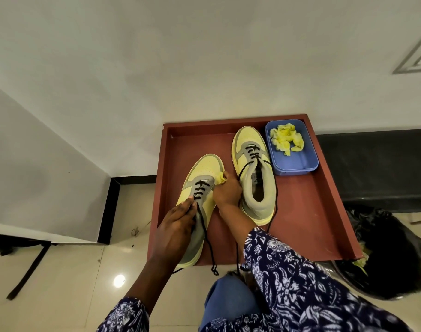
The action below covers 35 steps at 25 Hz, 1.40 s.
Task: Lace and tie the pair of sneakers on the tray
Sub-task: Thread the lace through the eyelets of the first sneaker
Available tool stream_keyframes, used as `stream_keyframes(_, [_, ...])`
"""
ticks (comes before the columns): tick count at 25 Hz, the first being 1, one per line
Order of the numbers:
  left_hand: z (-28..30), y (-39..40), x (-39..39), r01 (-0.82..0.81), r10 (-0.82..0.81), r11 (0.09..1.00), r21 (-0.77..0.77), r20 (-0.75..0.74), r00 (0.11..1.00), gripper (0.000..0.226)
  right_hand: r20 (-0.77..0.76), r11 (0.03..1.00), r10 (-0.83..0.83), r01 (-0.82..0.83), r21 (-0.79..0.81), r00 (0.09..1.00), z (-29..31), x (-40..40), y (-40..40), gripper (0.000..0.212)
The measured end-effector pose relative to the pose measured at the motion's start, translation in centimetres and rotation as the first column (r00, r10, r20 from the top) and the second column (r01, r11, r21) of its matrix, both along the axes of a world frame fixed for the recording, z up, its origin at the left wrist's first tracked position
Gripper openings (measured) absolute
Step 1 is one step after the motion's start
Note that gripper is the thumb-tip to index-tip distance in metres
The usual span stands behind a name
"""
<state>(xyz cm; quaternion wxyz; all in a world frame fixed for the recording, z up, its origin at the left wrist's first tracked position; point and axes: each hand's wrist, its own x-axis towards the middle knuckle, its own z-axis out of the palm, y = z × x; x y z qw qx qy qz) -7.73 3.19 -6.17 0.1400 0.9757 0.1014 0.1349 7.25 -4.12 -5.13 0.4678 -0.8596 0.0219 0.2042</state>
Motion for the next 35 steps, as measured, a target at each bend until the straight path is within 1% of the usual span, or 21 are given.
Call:
stream_keyframes(2, [0.0, 0.1, 0.0, -0.009, 0.009, 1.0, -0.018, -0.007, 1.0, 0.043, -0.005, 0.998, 0.044, -0.043, 0.054, 0.999, -0.5, -0.7, -0.5, 0.04])
stream_keyframes(4, [-0.2, 0.2, 0.0, -0.014, 0.014, 0.998, -0.054, -0.009, 1.0, 0.044, -0.018, 0.996, 0.056, -0.054, 0.076, 0.998, -1.1, -1.7, -1.1, 0.043])
stream_keyframes(7, [-0.4, 0.2, -0.2, -0.011, 0.01, 0.999, -0.047, -0.036, 0.999, 0.042, -0.024, 0.995, 0.018, -0.016, 0.1, 1.0, -1.4, -3.9, -1.8, 0.048])
stream_keyframes(11, [1.0, -0.4, 0.0, -0.02, 0.019, 1.0, -0.015, -0.048, 0.999, 0.039, -0.109, 0.978, -0.03, 0.052, 0.2, 0.994, -1.9, -7.7, -2.3, 0.05])
stream_keyframes(13, [1.4, -0.4, 0.0, -0.027, 0.025, 0.999, -0.035, -0.052, 0.998, 0.043, -0.161, 0.981, -0.022, 0.052, 0.184, 0.987, -2.1, -9.4, -2.7, 0.048])
stream_keyframes(15, [1.5, -0.3, -0.2, -0.021, 0.015, 0.997, -0.08, -0.07, 0.997, 0.043, -0.139, 0.986, -0.011, 0.034, 0.164, 0.99, -2.5, -10.8, -3.1, 0.044])
stream_keyframes(17, [1.9, -0.6, -0.2, -0.019, 0.015, 0.988, -0.153, -0.024, 1.0, 0.043, -0.114, 0.982, -0.023, 0.044, 0.184, 0.993, -2.7, -11.8, -3.3, 0.037])
stream_keyframes(18, [2.4, -1.0, 0.1, -0.01, 0.017, 0.982, -0.186, 0.036, 0.999, 0.048, -0.114, 0.981, -0.025, 0.046, 0.189, 0.993, -2.9, -12.2, -3.4, 0.033])
stream_keyframes(19, [2.8, -1.7, 0.2, -0.002, 0.027, 0.979, -0.205, 0.119, 0.993, 0.057, -0.115, 0.981, -0.021, 0.042, 0.188, 0.993, -3.1, -12.4, -3.4, 0.03])
stream_keyframes(20, [3.0, -2.2, 0.2, 0.008, 0.03, 0.979, -0.203, 0.18, 0.983, 0.064, -0.116, 0.983, -0.017, 0.038, 0.182, 0.993, -3.4, -12.5, -3.4, 0.028])
stream_keyframes(21, [2.9, -2.4, 0.2, 0.02, 0.019, 0.982, -0.19, 0.2, 0.98, 0.066, -0.123, 0.983, -0.016, 0.039, 0.18, 0.992, -3.7, -12.6, -3.4, 0.026])
stream_keyframes(22, [2.6, -2.2, 0.3, 0.029, 0.003, 0.983, -0.182, 0.175, 0.985, 0.062, -0.143, 0.981, -0.024, 0.051, 0.186, 0.989, -3.6, -12.6, -3.3, 0.025])
stream_keyframes(24, [1.8, -1.1, 0.3, 0.017, -0.007, 0.985, -0.169, 0.059, 0.998, 0.045, -0.207, 0.978, -0.04, 0.08, 0.19, 0.977, -3.0, -12.1, -3.0, 0.029])
stream_keyframes(25, [1.3, -0.7, 0.1, -0.003, 0.005, 0.991, -0.133, 0.021, 1.0, 0.04, -0.232, 0.977, -0.05, 0.096, 0.191, 0.971, -2.6, -11.4, -2.9, 0.033])
stream_keyframes(27, [0.3, -0.2, -0.2, -0.02, 0.021, 0.999, -0.046, 0.01, 1.0, 0.034, -0.291, 0.967, -0.091, 0.155, 0.204, 0.952, -2.0, -9.6, -2.5, 0.037])
stream_keyframes(28, [0.5, -0.3, -0.1, -0.018, 0.019, 1.0, -0.023, 0.019, 1.0, 0.032, -0.312, 0.958, -0.136, 0.205, 0.199, 0.94, -1.7, -8.6, -2.1, 0.036])
stream_keyframes(30, [0.8, -0.4, 0.1, -0.004, 0.002, 1.0, 0.028, 0.05, 0.999, 0.035, -0.308, 0.94, -0.245, 0.303, 0.157, 0.919, -1.2, -6.5, -1.2, 0.028])
stream_keyframes(31, [0.8, -0.4, 0.2, 0.007, -0.009, 0.999, 0.039, 0.064, 0.998, 0.034, -0.29, 0.939, -0.273, 0.32, 0.129, 0.917, -1.1, -5.7, -0.7, 0.025])
stream_keyframes(32, [0.9, -0.5, 0.1, 0.011, -0.013, 1.0, 0.028, 0.064, 0.998, 0.033, -0.268, 0.943, -0.281, 0.318, 0.104, 0.921, -0.8, -5.0, -0.4, 0.024])
stream_keyframes(35, [0.6, -0.5, 0.2, 0.001, 0.0, 1.0, -0.011, 0.084, 0.996, 0.041, -0.217, 0.95, -0.282, 0.304, 0.076, 0.935, -0.2, -3.4, 0.2, 0.024])
